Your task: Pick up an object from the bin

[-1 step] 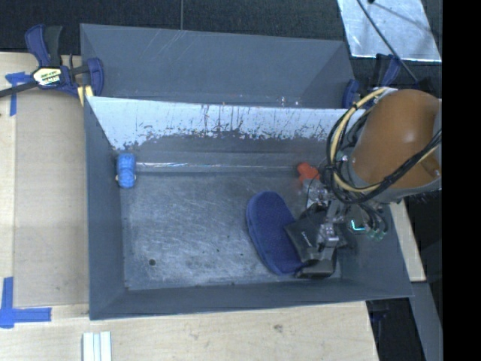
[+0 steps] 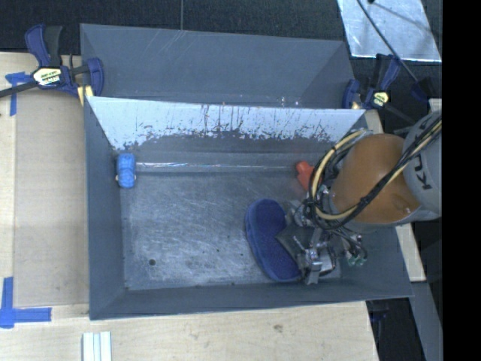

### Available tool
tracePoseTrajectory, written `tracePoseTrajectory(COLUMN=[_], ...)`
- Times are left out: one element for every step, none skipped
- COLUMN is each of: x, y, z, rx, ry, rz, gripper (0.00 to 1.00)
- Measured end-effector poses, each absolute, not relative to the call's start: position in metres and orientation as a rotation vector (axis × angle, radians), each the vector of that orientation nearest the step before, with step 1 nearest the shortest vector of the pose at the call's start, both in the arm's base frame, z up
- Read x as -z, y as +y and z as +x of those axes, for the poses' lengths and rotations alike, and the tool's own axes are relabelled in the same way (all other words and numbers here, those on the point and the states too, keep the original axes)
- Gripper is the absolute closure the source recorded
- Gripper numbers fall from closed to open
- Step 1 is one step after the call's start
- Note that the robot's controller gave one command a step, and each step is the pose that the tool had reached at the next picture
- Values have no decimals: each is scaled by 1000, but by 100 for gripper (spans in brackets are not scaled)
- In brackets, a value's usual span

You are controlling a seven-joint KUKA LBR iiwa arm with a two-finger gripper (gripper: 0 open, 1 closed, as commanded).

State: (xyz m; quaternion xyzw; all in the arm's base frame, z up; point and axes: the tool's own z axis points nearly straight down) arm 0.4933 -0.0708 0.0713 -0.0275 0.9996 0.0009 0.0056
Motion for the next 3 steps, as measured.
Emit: tracePoseTrajectory(x=[-79,-78,-204], y=[-115,-111,-136], z=[519,518,532], rx=[-17,-34,8], ry=[3104,3112,3101], rz=[-434,-443,-421], gripper=[0,100,100])
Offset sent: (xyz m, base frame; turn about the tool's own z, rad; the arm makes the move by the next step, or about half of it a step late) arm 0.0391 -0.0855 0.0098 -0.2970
